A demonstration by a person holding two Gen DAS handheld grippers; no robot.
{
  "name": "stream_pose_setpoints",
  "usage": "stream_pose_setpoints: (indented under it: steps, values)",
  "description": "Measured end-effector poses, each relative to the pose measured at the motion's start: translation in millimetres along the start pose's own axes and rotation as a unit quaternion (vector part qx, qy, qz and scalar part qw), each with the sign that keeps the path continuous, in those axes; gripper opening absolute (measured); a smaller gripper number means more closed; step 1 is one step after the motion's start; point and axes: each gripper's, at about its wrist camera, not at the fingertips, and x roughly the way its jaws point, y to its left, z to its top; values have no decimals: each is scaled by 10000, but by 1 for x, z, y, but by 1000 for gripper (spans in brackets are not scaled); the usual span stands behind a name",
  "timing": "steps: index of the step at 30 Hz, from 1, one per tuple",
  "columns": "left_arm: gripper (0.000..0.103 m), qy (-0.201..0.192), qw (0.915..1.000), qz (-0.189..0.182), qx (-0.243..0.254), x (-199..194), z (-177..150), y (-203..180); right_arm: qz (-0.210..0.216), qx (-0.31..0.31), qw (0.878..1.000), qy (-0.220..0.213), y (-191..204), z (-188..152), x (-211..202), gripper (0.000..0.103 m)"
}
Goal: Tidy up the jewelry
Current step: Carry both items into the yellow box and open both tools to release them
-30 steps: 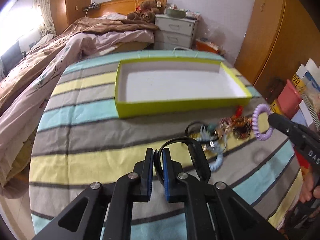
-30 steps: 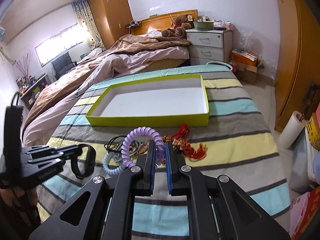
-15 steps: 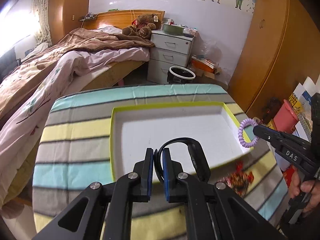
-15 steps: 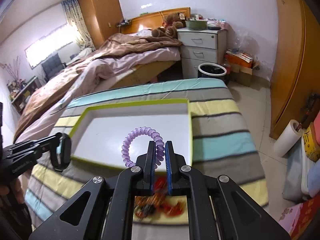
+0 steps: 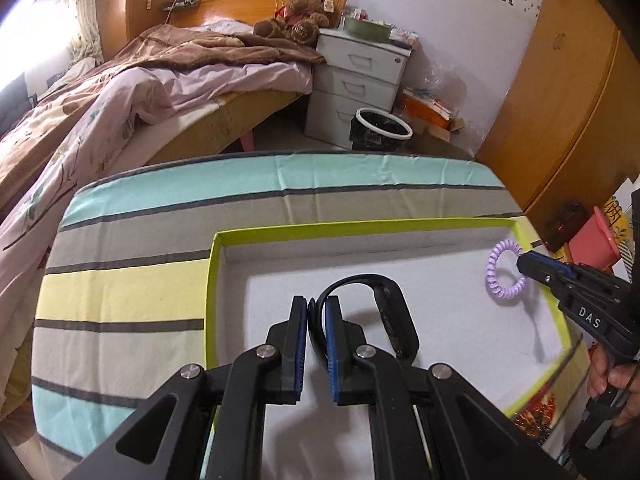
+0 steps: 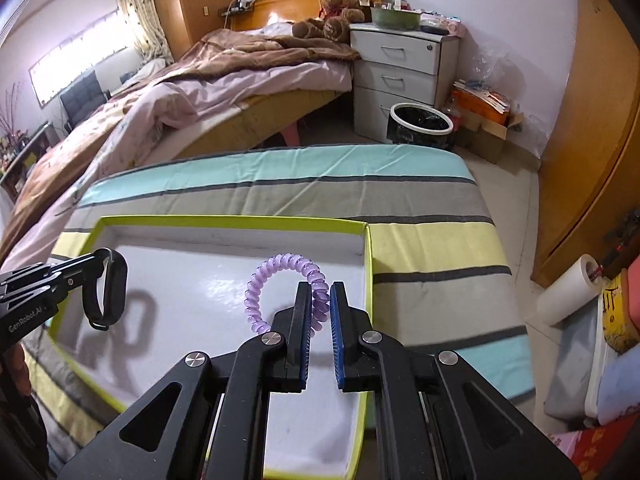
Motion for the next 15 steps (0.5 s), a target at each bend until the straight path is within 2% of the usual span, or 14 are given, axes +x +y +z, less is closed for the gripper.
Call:
stream_pose_setpoints:
  steps: [15]
  values:
    - [9,204,9997,-17,-98,15,-1,5,-223,-381,9988,217,9,1,20,9]
